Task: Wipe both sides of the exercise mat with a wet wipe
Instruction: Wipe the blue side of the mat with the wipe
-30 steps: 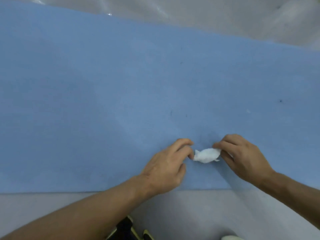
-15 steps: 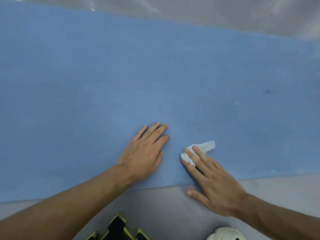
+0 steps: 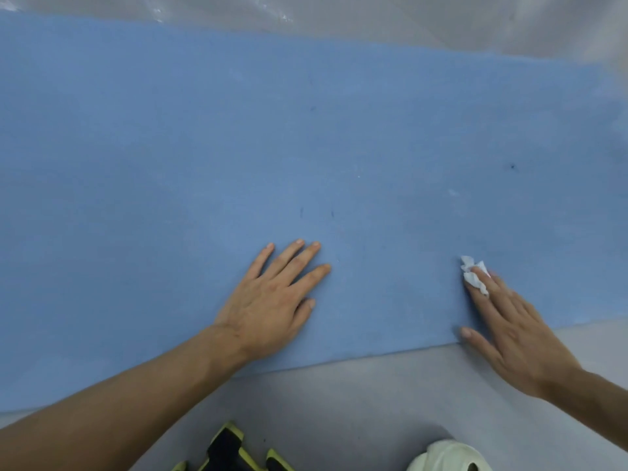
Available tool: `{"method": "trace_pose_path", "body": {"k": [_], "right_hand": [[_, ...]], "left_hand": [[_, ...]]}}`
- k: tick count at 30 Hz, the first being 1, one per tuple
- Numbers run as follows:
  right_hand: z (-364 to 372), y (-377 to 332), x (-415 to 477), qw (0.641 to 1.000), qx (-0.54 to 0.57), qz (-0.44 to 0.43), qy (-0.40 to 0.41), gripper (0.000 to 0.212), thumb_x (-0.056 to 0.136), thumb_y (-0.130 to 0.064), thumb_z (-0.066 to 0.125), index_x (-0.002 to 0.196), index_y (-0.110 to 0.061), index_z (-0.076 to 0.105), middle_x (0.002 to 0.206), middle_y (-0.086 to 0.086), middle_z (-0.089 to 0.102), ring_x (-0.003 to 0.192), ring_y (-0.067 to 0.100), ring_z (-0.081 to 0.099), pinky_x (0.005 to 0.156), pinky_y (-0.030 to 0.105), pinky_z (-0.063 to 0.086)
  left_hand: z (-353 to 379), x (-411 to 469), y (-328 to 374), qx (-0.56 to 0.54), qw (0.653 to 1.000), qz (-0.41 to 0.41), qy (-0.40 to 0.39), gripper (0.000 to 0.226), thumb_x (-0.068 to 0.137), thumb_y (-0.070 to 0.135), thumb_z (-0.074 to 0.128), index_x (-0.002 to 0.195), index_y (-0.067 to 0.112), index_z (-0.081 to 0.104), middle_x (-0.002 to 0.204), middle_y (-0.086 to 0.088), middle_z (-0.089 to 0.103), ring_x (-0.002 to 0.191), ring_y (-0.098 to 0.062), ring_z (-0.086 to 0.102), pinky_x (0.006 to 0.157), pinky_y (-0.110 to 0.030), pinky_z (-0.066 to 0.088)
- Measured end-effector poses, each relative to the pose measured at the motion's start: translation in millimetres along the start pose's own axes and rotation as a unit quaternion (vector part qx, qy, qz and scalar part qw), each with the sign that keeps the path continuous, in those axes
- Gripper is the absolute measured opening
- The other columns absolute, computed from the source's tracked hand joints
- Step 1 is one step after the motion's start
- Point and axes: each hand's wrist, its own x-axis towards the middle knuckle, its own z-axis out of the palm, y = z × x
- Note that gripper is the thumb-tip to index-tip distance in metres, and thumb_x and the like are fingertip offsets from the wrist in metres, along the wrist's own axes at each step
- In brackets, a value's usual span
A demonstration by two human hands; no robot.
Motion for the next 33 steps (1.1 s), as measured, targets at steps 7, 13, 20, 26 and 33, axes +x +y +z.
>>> {"method": "trace_pose_path", "body": {"k": [7,13,20,26,33], "right_hand": [[2.1,-80.8,32.0,0.988,0.045,-0.149,0.021,0.074,0.108,-0.061,0.028,0.166,-0.016,0.019,0.174,0.004,0.011,0.161,0.030,0.007,0.124,0.045,0.016],[-4.0,-117.1,61.4,0.968,0.017,-0.248,0.029,0.069,0.110,-0.057,0.028,0.167,-0.020,0.016,0.175,0.000,0.009,0.161,0.024,0.003,0.129,0.039,0.007],[0.1,-17.4,19.8,0.973,-0.049,-0.224,0.005,0.069,0.109,-0.054,0.030,0.166,-0.017,0.020,0.172,0.006,0.020,0.157,0.028,0.026,0.124,0.045,0.023],[-7.2,-5.4,27.6,0.988,-0.034,-0.147,-0.002,0.073,0.107,-0.057,0.027,0.167,-0.017,0.017,0.175,0.004,0.011,0.160,0.025,0.015,0.124,0.046,0.018],[-2.5,-92.0,128.3,0.989,0.107,0.015,0.104,0.082,0.102,-0.065,0.025,0.166,-0.013,0.017,0.175,0.002,-0.002,0.161,0.022,-0.004,0.128,0.044,0.012]], "left_hand": [[-3.1,-2.8,-12.1,-0.005,0.999,-0.047,-0.001,0.067,0.098,0.060,0.037,0.157,0.029,0.040,0.171,0.001,0.020,0.159,-0.018,0.014,0.126,-0.049,0.011],[-1.6,-3.0,-9.2,-0.016,0.998,-0.064,-0.001,0.071,0.096,0.061,0.037,0.158,0.029,0.039,0.172,0.001,0.019,0.159,-0.019,0.013,0.127,-0.054,0.015],[-1.5,-1.9,-15.4,-0.017,0.998,-0.051,0.011,0.072,0.094,0.065,0.039,0.157,0.031,0.041,0.170,0.002,0.023,0.158,-0.020,0.017,0.126,-0.055,0.015],[-8.1,-4.4,-33.8,-0.027,0.996,-0.085,-0.002,0.080,0.091,0.073,0.037,0.159,0.032,0.034,0.172,0.004,0.016,0.159,-0.019,0.009,0.128,-0.052,0.008],[-21.4,-31.4,-67.5,-0.027,0.990,-0.140,-0.009,0.082,0.092,0.074,0.033,0.162,0.029,0.030,0.173,0.005,0.012,0.160,-0.017,0.007,0.129,-0.047,0.009]]}}
